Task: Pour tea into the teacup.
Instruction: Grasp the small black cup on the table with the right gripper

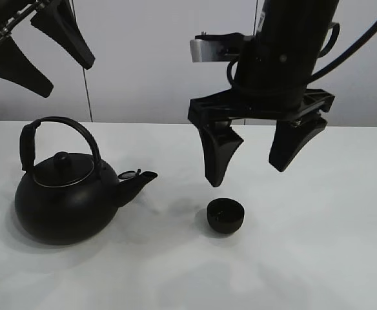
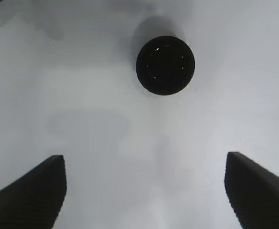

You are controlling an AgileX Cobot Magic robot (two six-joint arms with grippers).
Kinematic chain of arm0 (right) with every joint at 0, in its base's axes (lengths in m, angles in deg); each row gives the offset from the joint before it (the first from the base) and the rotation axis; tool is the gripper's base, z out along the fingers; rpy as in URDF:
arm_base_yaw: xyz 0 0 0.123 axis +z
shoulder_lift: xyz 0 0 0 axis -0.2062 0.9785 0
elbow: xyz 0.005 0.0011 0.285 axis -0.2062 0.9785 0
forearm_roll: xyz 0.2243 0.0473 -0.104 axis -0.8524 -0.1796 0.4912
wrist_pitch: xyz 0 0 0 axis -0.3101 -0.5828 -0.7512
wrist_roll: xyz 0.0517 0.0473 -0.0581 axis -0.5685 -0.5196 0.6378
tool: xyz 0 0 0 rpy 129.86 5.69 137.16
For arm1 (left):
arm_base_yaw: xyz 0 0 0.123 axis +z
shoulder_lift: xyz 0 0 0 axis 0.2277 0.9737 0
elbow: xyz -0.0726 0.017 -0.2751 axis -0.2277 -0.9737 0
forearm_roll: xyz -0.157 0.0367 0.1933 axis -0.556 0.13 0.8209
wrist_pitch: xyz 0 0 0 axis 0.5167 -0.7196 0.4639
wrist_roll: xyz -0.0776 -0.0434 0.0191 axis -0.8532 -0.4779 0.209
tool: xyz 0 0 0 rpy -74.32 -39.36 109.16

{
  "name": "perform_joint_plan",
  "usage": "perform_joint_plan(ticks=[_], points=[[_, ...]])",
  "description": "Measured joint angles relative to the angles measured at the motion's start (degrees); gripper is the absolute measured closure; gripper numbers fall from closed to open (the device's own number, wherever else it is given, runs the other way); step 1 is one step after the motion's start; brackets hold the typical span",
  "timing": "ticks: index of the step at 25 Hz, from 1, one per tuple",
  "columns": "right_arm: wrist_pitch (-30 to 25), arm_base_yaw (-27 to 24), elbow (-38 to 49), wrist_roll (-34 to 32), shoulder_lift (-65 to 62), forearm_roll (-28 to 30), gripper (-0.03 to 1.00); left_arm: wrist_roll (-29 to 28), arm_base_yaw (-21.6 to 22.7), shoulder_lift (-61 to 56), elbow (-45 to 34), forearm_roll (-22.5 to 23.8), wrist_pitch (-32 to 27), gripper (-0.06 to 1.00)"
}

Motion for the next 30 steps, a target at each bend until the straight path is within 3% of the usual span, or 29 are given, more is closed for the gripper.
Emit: perform_joint_plan(ticks=[6,14,30], points=[[3.8,0.0,-0.1,-1.3,5.2,0.5,0.35,0.0,0.0,0.0,0.0,0.0,0.0,0.45],[8.3,0.0,-0.1,-7.0,8.9,5.8,0.35,0.0,0.0,0.0,0.0,0.0,0.1,0.45],[12.8,0.0,-0.1,-8.8,16.3,5.5,0.35,0.0,0.0,0.0,0.0,0.0,1.5,0.45]])
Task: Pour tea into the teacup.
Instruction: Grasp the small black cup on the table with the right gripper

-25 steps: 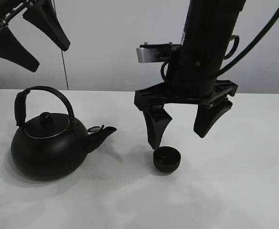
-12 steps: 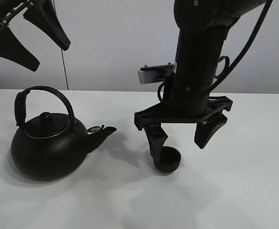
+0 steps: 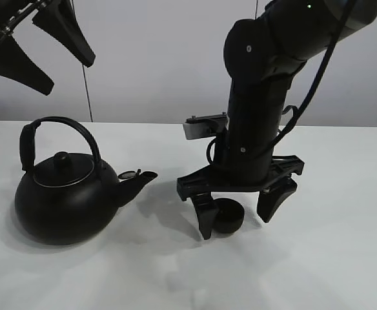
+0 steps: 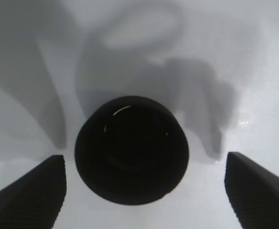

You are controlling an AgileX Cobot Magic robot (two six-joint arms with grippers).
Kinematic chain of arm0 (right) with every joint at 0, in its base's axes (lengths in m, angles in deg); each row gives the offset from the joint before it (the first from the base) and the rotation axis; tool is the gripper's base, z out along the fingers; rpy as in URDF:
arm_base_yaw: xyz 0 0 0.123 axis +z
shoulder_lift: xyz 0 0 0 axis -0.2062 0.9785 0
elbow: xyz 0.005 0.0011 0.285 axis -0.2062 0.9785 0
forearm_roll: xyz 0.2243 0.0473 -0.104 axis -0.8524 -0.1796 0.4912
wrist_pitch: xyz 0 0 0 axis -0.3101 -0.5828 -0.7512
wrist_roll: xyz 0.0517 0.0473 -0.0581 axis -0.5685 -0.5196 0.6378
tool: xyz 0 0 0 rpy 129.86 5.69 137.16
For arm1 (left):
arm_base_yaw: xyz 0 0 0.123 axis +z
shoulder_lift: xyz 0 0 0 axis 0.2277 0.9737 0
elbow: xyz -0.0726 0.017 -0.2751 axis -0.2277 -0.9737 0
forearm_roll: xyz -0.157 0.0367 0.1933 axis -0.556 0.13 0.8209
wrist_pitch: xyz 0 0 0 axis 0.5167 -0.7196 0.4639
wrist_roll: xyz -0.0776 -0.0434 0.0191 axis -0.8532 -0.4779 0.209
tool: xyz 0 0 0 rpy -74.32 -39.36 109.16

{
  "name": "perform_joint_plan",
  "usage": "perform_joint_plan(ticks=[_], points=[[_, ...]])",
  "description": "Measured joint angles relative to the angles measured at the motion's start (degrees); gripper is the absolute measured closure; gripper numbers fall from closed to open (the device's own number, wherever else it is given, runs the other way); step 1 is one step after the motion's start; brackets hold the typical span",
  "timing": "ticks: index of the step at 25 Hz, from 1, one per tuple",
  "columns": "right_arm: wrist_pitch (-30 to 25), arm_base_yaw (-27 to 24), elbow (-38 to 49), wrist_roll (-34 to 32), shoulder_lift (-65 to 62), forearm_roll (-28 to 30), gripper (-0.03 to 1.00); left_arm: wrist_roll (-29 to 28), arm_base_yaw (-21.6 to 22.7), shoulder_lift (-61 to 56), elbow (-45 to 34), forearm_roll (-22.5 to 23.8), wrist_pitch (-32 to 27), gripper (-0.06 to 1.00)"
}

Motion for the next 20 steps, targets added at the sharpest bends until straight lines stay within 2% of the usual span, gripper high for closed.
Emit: perform_joint_plan(ticks=[4,11,20], points=[[0.9,0.0,0.0,-0.8,0.8,-0.2,0.35,0.0,0.0,0.0,0.0,0.0,0.1,0.45],[1.0,0.0,0.0,-1.0,0.8,-0.4,0.57,0.0,0.0,0.0,0.0,0.0,0.5,0.45],[1.0,0.0,0.0,-1.0,0.0,-1.9,0.57,0.0,0.0,0.0,0.0,0.0,0.5,0.45]])
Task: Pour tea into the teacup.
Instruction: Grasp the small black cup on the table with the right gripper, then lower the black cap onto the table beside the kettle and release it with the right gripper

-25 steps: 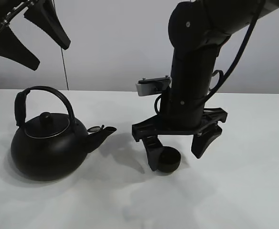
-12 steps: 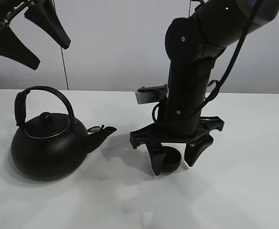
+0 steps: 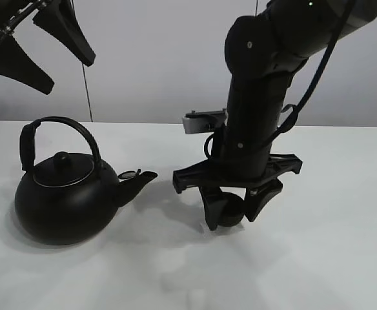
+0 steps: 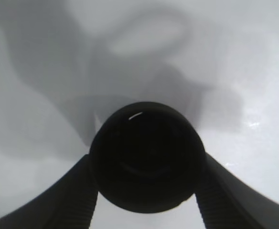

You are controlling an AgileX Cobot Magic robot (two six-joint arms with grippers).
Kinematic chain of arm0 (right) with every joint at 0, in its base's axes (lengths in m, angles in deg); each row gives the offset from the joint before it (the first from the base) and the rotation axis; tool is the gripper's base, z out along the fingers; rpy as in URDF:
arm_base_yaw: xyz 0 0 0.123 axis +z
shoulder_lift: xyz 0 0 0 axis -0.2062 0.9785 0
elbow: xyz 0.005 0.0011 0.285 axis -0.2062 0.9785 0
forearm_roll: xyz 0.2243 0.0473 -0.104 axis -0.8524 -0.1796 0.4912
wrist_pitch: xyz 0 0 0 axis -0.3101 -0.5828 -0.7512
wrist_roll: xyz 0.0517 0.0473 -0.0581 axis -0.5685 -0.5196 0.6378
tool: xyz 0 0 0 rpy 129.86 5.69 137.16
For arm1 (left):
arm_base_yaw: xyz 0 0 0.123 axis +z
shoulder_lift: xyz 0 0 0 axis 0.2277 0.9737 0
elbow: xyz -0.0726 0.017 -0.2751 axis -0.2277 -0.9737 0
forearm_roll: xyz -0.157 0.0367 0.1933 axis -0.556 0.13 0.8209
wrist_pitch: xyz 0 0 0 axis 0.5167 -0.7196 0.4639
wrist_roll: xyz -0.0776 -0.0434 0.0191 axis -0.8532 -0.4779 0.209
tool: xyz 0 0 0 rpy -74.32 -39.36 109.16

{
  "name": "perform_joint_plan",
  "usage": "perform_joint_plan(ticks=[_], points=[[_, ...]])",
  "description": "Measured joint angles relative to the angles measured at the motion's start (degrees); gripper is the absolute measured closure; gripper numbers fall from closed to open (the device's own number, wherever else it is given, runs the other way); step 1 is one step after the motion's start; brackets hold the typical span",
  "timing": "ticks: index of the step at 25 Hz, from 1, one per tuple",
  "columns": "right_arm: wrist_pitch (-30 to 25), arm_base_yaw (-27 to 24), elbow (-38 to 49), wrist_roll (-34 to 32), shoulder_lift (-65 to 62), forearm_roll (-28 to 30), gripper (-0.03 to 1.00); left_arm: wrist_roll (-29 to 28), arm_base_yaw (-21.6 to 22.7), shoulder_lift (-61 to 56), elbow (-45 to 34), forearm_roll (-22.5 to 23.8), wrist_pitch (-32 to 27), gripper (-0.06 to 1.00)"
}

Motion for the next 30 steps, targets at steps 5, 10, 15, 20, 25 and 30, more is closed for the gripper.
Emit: perform_joint_plan(ticks=[5,10,15,20,25,30], points=[[-0.1,0.0,0.0,0.0,-4.2,-0.5,0.57,0.0,0.0,0.0,0.0,0.0,0.0,0.45],[0.8,0.0,0.0,0.1,-5.9,-3.0,0.57,0.0,0.0,0.0,0.0,0.0,0.0,0.45],[3.6,0.5,0.0,4.6,-5.4,-8.8,0.57,0.0,0.0,0.0,0.0,0.0,0.0,0.45],[6.7,3.9,0.0,7.1,-3.1,-10.3,0.57,0.0,0.0,0.0,0.0,0.0,0.1,0.45],[10.2,4.6,-0.2,7.2,-1.0,-10.4,0.57,0.0,0.0,0.0,0.0,0.0,0.4,0.45],[10.4,4.6,-1.8,7.2,1.8,-10.3,0.57,0.0,0.0,0.0,0.0,0.0,0.4,0.45]])
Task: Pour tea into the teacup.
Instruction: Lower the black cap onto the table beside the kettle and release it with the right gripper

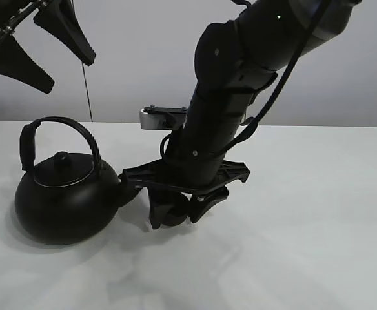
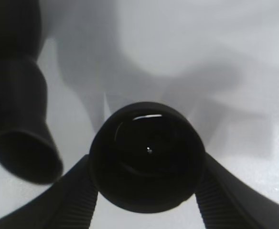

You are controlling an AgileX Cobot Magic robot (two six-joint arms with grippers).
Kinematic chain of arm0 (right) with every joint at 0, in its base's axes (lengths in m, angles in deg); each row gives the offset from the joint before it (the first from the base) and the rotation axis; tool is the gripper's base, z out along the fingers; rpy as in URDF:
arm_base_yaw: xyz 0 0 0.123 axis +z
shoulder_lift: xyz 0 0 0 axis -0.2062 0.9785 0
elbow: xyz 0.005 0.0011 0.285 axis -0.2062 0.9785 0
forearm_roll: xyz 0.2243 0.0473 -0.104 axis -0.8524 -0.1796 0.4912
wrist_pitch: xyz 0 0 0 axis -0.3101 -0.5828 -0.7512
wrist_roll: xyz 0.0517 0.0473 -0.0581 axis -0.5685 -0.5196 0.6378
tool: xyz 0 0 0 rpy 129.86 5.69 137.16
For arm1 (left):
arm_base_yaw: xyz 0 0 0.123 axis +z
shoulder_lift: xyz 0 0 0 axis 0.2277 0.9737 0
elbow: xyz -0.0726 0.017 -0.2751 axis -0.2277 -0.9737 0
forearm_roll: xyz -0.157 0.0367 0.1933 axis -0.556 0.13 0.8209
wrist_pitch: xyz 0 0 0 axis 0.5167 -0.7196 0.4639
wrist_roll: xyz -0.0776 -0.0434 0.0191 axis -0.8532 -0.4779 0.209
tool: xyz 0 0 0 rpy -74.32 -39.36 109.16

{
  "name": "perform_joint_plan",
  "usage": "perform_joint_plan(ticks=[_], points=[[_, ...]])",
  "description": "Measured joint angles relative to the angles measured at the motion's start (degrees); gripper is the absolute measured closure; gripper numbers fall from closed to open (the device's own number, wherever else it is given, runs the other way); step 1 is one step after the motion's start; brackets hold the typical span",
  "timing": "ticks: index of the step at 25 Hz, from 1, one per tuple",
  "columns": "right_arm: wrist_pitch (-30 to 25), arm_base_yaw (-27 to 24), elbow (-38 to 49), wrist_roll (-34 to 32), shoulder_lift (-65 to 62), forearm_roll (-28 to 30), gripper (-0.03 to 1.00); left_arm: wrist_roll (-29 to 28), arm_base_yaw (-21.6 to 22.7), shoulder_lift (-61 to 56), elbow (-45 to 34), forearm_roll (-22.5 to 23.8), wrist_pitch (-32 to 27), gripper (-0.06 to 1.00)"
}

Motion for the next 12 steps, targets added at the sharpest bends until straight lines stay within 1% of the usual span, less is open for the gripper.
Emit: perform_joint_plan(ticks=[4,8,12], points=[[0.3,0.0,-0.7,0.0,0.8,0.9,0.57,0.0,0.0,0.0,0.0,0.0,0.0,0.45],[2.2,0.0,-0.9,0.1,0.8,2.4,0.57,0.0,0.0,0.0,0.0,0.0,0.1,0.45],[2.8,0.0,-0.9,0.1,1.1,3.2,0.57,0.0,0.0,0.0,0.0,0.0,0.1,0.45]])
